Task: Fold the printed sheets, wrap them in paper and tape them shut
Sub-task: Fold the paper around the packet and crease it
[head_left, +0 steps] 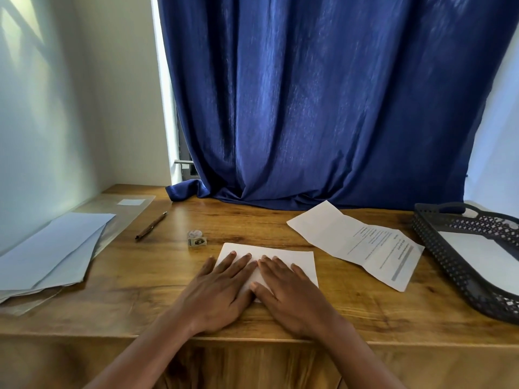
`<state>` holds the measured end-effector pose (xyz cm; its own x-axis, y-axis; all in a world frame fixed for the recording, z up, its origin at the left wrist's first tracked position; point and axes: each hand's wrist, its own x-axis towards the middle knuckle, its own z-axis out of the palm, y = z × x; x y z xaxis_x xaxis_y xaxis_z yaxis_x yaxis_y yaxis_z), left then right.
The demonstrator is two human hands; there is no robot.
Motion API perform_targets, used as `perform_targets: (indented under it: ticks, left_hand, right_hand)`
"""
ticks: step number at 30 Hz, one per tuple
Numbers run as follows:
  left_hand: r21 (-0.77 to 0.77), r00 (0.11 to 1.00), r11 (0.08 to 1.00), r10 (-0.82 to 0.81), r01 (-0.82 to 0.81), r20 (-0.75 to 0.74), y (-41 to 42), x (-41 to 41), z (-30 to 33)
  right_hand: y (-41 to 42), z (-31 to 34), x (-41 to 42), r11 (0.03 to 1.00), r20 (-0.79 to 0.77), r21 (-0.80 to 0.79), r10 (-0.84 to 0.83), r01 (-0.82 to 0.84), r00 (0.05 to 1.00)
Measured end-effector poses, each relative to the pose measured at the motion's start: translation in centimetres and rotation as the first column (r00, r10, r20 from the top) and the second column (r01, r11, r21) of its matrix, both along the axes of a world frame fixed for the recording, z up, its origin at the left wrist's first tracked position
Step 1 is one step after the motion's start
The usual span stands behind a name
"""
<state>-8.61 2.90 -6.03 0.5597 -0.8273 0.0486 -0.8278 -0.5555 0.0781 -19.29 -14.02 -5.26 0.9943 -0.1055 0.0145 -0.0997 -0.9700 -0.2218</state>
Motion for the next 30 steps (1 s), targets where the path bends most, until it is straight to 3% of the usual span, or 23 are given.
perform_targets:
  ticks: [8,14,18,22,26,30]
  left_hand:
    - [0.036,0.988,0.988,0.152,-0.15,-0.042,0.0,-0.6,0.4]
    - [0.039,0.98,0.981,0.193,-0.191,-0.058,0.2,-1.0,0.7]
    - [-0.011,0.978,0.982,0.186,-0.188,-0.09,0.5,-1.2,0.7]
    - [0.014,0.985,0.988,0.152,-0.152,-0.078,1.3,-2.0,0.7]
    - [0.071,0.989,0.988,0.143,-0.14,-0.038,3.1,-3.8,0.6]
    - [0.092,0.992,0.988,0.116,-0.121,0.058,4.3,-4.6,0.1]
  right_hand:
    - [-4.4,0.0,-2.5,0.98,-0.071,-0.102,-0.181,0.174,0.981]
    - [-4.1,0.1,-3.0,0.981,-0.024,-0.062,-0.185,0.184,0.982]
    - [-3.6,0.9,-4.3,0.996,0.032,-0.015,-0.092,0.092,0.995]
    - [-3.3,0.9,-4.9,1.0,-0.057,-0.027,0.007,-0.009,0.998]
    - [-2.8,0.6,-5.8,0.984,-0.155,-0.141,0.089,-0.111,0.984]
    - [-2.5,0.4,-6.6,0.963,-0.157,-0.228,0.107,-0.141,0.982]
